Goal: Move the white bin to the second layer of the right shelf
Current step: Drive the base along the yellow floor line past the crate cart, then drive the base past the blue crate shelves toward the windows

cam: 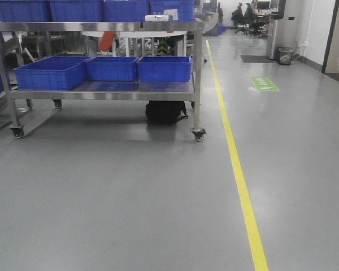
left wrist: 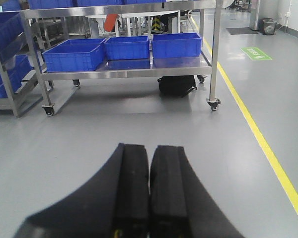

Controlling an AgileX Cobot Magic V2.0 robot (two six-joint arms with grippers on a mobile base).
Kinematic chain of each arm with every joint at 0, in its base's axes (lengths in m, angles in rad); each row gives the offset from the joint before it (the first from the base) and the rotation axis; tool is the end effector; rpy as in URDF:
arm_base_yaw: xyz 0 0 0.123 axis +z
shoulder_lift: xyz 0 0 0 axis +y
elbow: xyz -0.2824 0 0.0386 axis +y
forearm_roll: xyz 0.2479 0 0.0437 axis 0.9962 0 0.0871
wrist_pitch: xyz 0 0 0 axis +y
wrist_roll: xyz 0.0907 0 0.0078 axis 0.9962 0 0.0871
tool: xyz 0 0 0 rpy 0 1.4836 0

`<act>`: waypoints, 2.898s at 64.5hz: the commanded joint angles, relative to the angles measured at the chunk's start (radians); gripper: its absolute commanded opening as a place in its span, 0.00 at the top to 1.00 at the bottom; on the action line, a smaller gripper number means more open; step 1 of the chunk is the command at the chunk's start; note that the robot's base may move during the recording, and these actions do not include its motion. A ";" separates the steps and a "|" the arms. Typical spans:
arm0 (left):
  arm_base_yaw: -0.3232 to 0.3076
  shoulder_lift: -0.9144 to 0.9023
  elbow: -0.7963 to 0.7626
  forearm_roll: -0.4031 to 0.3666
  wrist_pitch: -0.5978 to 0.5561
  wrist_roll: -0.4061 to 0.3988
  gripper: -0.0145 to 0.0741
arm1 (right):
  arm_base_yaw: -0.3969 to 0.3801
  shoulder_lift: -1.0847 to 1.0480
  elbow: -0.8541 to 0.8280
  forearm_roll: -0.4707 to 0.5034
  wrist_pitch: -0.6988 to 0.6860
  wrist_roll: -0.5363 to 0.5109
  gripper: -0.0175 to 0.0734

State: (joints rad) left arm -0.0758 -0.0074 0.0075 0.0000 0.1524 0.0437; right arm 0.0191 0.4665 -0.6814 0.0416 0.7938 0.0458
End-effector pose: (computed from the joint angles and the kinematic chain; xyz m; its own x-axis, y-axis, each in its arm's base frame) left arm 0.0559 -0.0042 0.1971 -0.0617 0.0485 -0.9969 0.0785 0.9960 0.0436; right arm 0.0781 0.0042 0.3370 -0.4737 0.0658 -0.8782 -0.0098 0.9967 0.0800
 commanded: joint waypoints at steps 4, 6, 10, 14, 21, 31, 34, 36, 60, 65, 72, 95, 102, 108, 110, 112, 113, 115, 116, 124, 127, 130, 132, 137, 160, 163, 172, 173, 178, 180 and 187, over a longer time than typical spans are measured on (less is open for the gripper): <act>-0.004 -0.016 0.037 -0.006 -0.083 -0.005 0.74 | -0.007 0.004 -0.029 0.007 -0.090 -0.002 0.71; -0.004 -0.016 0.037 -0.006 -0.083 -0.005 0.74 | -0.007 0.004 -0.029 0.007 -0.090 -0.002 0.71; -0.004 -0.016 0.037 -0.006 -0.083 -0.005 0.74 | -0.007 0.004 -0.029 0.007 -0.090 -0.002 0.71; -0.004 -0.016 0.037 -0.006 -0.083 -0.005 0.74 | -0.007 0.004 -0.029 0.007 -0.090 -0.002 0.71; -0.004 -0.016 0.037 -0.006 -0.083 -0.005 0.74 | -0.007 0.004 -0.029 0.007 -0.090 -0.002 0.71; -0.004 -0.016 0.037 -0.006 -0.083 -0.005 0.74 | -0.007 0.004 -0.029 0.007 -0.090 -0.002 0.71; -0.004 -0.016 0.037 -0.006 -0.083 -0.005 0.74 | -0.007 0.004 -0.029 0.007 -0.090 -0.002 0.71; -0.004 -0.016 0.037 -0.006 -0.083 -0.005 0.74 | -0.007 0.004 -0.029 0.007 -0.090 -0.002 0.71; -0.004 -0.016 0.037 -0.006 -0.083 -0.005 0.74 | -0.007 0.004 -0.029 0.007 -0.090 -0.002 0.71; -0.004 -0.016 0.037 -0.006 -0.083 -0.005 0.74 | -0.007 0.004 -0.029 0.007 -0.090 -0.002 0.71; -0.004 -0.016 0.037 -0.006 -0.083 -0.005 0.74 | -0.007 0.004 -0.029 0.007 -0.090 -0.002 0.71; -0.004 -0.016 0.037 -0.006 -0.083 -0.005 0.74 | -0.007 0.004 -0.029 0.007 -0.090 -0.002 0.71; -0.004 -0.016 0.037 -0.006 -0.083 -0.005 0.74 | -0.007 0.004 -0.029 0.007 -0.090 -0.002 0.71; -0.004 -0.016 0.037 -0.006 -0.083 -0.005 0.74 | -0.007 0.004 -0.029 0.007 -0.090 -0.002 0.71; -0.004 -0.016 0.037 -0.006 -0.083 -0.005 0.74 | -0.007 0.004 -0.029 0.007 -0.090 -0.002 0.71; -0.004 -0.016 0.037 -0.006 -0.083 -0.005 0.74 | -0.007 0.004 -0.029 0.007 -0.090 -0.002 0.71; -0.004 -0.016 0.037 -0.006 -0.083 -0.005 0.74 | -0.007 0.004 -0.029 0.007 -0.090 -0.002 0.71; -0.004 -0.016 0.037 -0.006 -0.083 -0.005 0.74 | -0.007 0.004 -0.029 0.007 -0.090 -0.002 0.71; -0.004 -0.016 0.037 -0.006 -0.083 -0.005 0.74 | -0.007 0.004 -0.029 0.007 -0.090 -0.002 0.71; -0.004 -0.016 0.037 -0.006 -0.083 -0.005 0.74 | -0.007 0.004 -0.029 0.007 -0.090 -0.002 0.71; -0.004 -0.016 0.037 -0.006 -0.083 -0.005 0.74 | -0.007 0.004 -0.029 0.007 -0.090 -0.002 0.71; -0.004 -0.016 0.037 -0.006 -0.083 -0.005 0.74 | -0.007 0.004 -0.029 0.007 -0.090 -0.002 0.71; -0.004 -0.016 0.037 -0.006 -0.083 -0.005 0.74 | -0.007 0.004 -0.029 0.007 -0.090 -0.002 0.71; -0.004 -0.016 0.037 -0.006 -0.083 -0.005 0.74 | -0.007 0.004 -0.029 0.007 -0.090 -0.002 0.71; -0.004 -0.016 0.037 -0.006 -0.083 -0.005 0.74 | -0.007 0.004 -0.029 0.007 -0.090 -0.002 0.71; -0.004 -0.016 0.037 -0.006 -0.083 -0.005 0.74 | -0.007 0.004 -0.029 0.007 -0.090 -0.002 0.71; -0.004 -0.016 0.037 -0.006 -0.083 -0.005 0.74 | -0.007 0.004 -0.029 0.007 -0.090 -0.002 0.71; -0.004 -0.016 0.037 -0.006 -0.083 -0.005 0.74 | -0.007 0.004 -0.029 0.007 -0.090 -0.002 0.71; -0.004 -0.016 0.037 -0.006 -0.083 -0.005 0.74 | -0.007 0.004 -0.029 0.007 -0.090 -0.002 0.71; -0.004 -0.016 0.037 -0.006 -0.083 -0.005 0.74 | -0.007 0.004 -0.029 0.007 -0.090 -0.002 0.71; -0.004 -0.016 0.037 -0.006 -0.083 -0.005 0.74 | -0.007 0.004 -0.029 0.007 -0.090 -0.002 0.71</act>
State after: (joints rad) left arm -0.0758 -0.0074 0.0075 0.0000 0.1524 0.0437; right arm 0.0191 0.4665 -0.6814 0.0416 0.7938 0.0458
